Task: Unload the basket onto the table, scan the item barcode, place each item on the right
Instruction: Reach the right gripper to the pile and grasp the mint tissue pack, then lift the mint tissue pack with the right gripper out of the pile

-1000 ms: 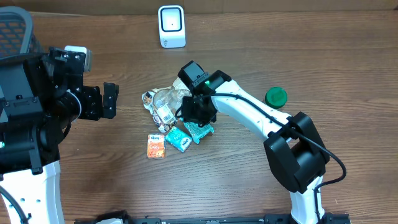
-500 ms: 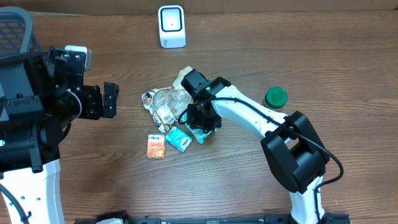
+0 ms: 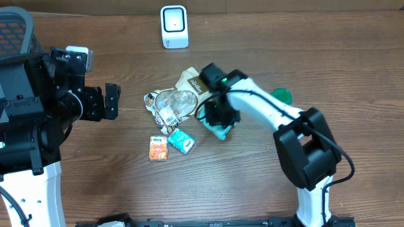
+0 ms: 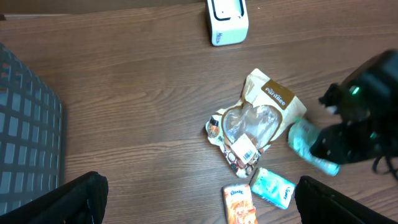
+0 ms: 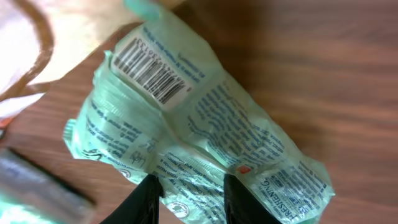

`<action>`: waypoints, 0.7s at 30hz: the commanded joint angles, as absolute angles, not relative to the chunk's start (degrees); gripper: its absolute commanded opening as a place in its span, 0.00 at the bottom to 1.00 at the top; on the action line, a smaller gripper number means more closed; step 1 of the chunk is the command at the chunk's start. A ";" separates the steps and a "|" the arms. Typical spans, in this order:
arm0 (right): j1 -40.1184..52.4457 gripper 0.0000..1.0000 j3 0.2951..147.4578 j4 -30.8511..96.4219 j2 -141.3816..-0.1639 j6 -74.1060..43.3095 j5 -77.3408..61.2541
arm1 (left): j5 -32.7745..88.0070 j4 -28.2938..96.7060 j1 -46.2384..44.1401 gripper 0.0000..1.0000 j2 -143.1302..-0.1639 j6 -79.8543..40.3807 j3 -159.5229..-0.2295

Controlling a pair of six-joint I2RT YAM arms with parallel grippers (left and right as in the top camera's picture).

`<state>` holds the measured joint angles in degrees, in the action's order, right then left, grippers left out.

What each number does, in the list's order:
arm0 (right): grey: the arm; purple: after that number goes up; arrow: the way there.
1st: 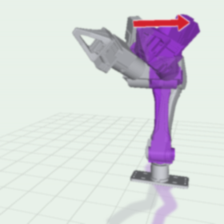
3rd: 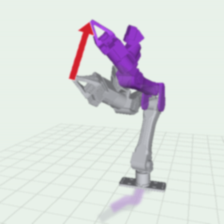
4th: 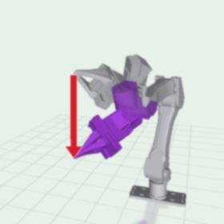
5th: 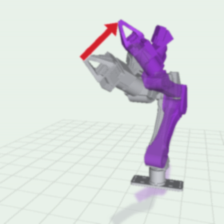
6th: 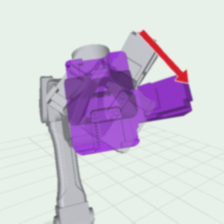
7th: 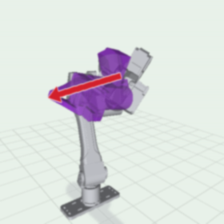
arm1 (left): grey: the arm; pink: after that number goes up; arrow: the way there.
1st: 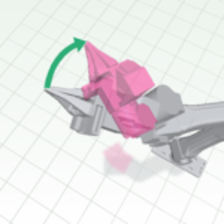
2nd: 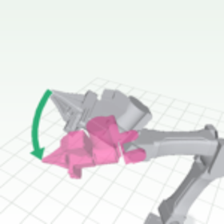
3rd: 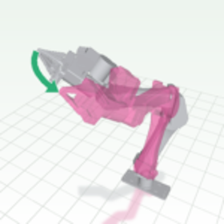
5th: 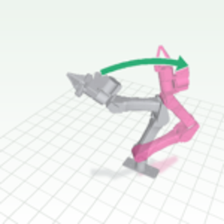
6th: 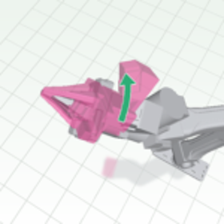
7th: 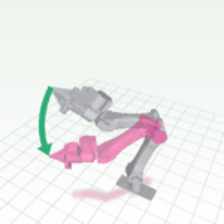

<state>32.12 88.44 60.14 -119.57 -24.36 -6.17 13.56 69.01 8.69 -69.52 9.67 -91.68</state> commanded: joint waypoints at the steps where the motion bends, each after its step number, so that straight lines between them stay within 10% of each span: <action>1: 29.17 0.35 92.88 61.54 -119.52 -15.46 -10.57 | 14.44 68.82 8.99 1.00 -69.73 11.18 -92.84; 21: 24.23 0.46 91.98 71.59 -118.74 -33.69 -9.17 | 14.46 68.84 8.99 0.99 -69.73 11.18 -92.84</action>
